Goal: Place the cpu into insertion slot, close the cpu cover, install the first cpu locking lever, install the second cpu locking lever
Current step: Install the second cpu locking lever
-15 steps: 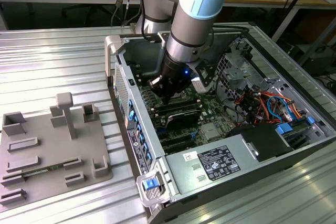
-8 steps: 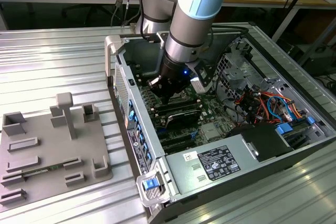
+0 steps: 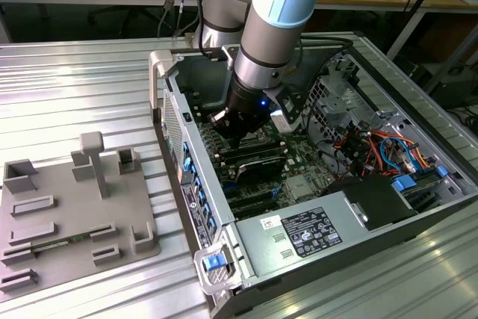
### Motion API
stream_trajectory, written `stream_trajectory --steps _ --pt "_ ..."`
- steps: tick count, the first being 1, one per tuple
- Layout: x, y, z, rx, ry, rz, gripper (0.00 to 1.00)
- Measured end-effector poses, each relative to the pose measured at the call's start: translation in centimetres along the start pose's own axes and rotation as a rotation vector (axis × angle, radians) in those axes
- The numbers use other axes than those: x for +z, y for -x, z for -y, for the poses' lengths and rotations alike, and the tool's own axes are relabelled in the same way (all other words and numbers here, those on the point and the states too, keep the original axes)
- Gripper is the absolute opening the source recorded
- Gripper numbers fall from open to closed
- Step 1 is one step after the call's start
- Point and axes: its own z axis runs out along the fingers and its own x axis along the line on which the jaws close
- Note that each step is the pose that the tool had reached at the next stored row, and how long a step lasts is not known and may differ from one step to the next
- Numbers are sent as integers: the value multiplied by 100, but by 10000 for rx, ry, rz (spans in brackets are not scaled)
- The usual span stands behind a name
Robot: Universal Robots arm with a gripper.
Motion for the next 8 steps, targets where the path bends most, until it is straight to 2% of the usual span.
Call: stream_trajectory --steps 8 --pt "6 -9 -1 -26 -1 -2 11"
